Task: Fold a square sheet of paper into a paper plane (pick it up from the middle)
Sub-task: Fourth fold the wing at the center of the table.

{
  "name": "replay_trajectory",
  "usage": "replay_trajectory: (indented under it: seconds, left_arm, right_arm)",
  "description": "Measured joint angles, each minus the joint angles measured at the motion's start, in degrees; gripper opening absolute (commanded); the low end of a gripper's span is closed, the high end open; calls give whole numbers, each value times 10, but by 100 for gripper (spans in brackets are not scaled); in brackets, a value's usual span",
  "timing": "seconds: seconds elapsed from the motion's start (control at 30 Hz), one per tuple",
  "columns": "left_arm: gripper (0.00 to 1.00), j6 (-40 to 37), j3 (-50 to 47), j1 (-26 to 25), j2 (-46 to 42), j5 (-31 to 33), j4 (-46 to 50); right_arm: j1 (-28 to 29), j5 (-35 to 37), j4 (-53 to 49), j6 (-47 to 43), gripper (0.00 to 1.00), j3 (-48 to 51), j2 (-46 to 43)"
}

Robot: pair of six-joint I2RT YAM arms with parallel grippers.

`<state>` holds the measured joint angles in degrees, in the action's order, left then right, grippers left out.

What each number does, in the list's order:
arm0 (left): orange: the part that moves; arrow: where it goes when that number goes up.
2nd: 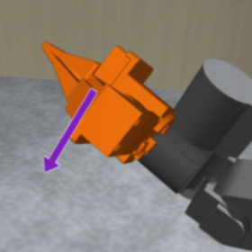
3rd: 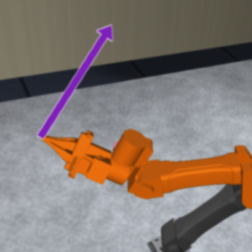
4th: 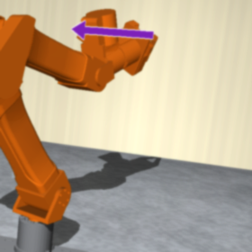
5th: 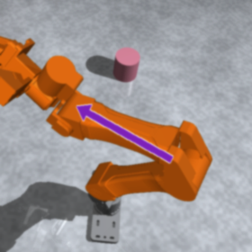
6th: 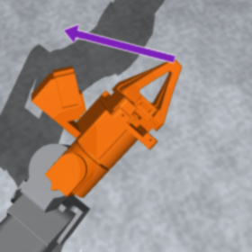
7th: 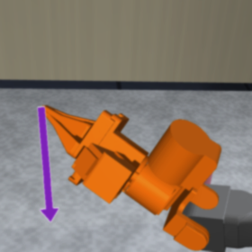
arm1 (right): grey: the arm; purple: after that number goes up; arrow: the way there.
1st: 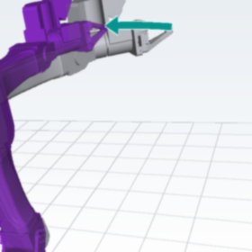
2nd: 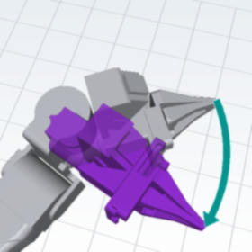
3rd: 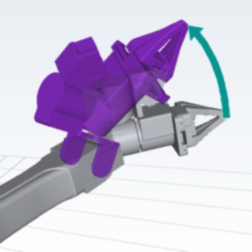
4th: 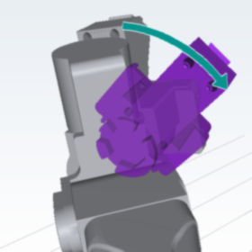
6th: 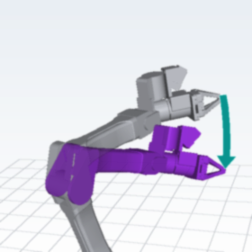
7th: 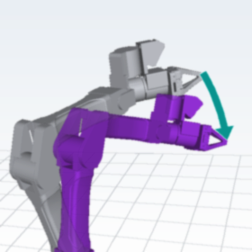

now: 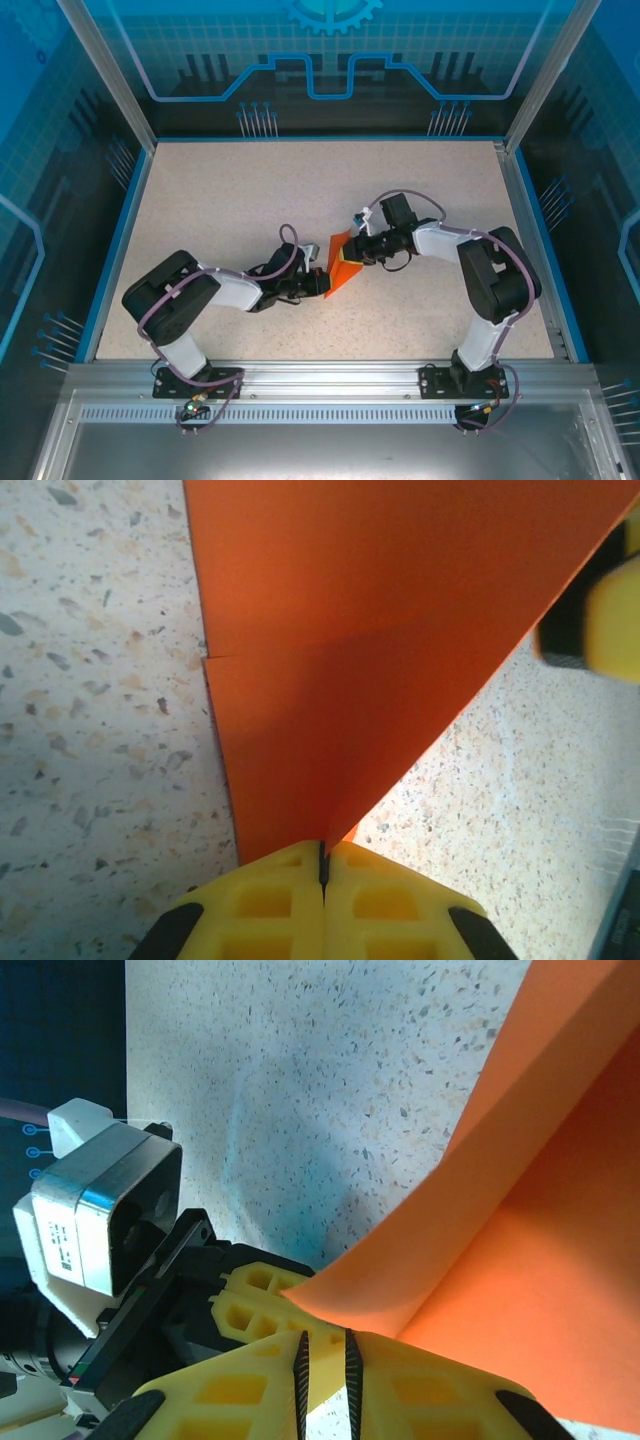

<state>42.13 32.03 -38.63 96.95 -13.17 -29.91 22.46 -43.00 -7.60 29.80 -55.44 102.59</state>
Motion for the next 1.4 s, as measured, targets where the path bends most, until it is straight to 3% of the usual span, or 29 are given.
replay_trajectory:
  seconds: [1.2, 1.4]
  left_arm:
    - [5, 90, 1, 44, 64, -92, -85]
    - [11, 90, 1, 44, 63, -93, -85]
  right_arm:
    - [8, -12, 21, 9, 19, -49, 71]
    - [8, -9, 21, 9, 19, -65, 97]
